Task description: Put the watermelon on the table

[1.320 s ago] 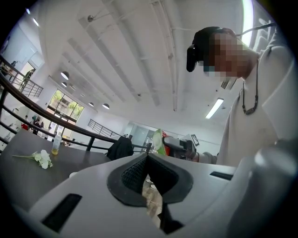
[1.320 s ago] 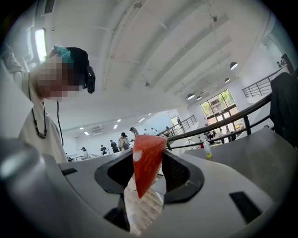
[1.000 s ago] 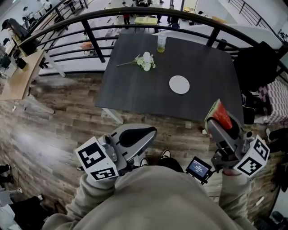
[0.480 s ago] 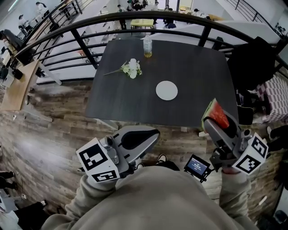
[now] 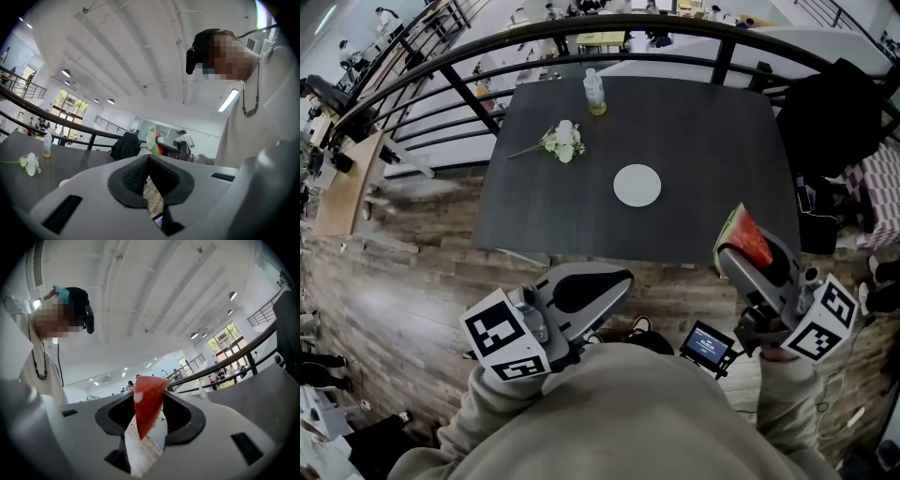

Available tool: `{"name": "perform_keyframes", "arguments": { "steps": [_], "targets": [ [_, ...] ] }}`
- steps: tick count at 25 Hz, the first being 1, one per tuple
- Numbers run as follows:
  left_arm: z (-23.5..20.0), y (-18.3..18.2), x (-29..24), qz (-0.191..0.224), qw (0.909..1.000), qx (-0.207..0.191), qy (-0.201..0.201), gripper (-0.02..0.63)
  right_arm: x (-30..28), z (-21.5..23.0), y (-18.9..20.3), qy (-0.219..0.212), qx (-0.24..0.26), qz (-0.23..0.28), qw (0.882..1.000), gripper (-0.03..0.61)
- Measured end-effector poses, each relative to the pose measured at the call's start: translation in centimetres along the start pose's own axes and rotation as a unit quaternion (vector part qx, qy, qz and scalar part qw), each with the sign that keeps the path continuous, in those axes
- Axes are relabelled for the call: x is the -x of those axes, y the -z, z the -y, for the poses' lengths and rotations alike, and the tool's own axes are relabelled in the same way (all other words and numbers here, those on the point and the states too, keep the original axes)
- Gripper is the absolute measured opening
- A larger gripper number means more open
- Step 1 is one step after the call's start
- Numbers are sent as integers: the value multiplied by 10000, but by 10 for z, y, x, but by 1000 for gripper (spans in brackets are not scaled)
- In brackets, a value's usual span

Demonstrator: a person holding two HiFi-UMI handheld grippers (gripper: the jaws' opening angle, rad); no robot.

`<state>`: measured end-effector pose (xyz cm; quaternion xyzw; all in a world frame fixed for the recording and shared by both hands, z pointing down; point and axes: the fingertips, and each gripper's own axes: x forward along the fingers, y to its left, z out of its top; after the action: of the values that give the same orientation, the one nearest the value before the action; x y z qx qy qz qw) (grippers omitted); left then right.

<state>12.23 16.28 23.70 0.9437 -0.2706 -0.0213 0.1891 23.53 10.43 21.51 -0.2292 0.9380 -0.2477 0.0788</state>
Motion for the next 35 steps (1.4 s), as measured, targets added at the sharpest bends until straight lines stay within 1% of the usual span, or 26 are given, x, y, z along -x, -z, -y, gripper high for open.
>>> {"name": "perform_keyframes", "arguments": {
  "steps": [5, 7, 10, 14, 18, 21, 26, 30, 35],
  "targets": [
    [1, 7, -17, -211, 9998, 13, 0, 5, 21, 22, 0, 150, -145, 137, 9997, 186],
    [-2, 4, -22, -215, 9998, -17, 4, 5, 30, 27, 3, 225, -172, 188, 9994, 186],
    [-5, 1, -32, -172, 9998, -70, 111, 5, 41, 34, 5, 402, -134, 207, 9989, 186],
    [-7, 1, -53, -166, 9988, -57, 463, 6, 54, 39, -6, 690, 4, 316, 9971, 186],
    [-9, -5, -76, -175, 9952, -120, 956, 5, 62, 46, -18, 1031, 155, 429, 9936, 186],
    [-17, -12, -88, -159, 9924, -162, 1211, 5, 63, 50, -24, 1227, 171, 563, 9907, 186],
    [-41, -27, -100, -104, 9896, -225, 1418, 5, 49, 62, -36, 1389, 315, 580, 9881, 186],
    [-70, -40, -97, -102, 9894, -180, 1440, 5, 21, 70, -48, 1414, 347, 610, 9875, 186],
    [-100, -45, -97, -86, 9894, -95, 1447, 5, -8, 87, -48, 1439, 311, 498, 9878, 186]
  ]
}}
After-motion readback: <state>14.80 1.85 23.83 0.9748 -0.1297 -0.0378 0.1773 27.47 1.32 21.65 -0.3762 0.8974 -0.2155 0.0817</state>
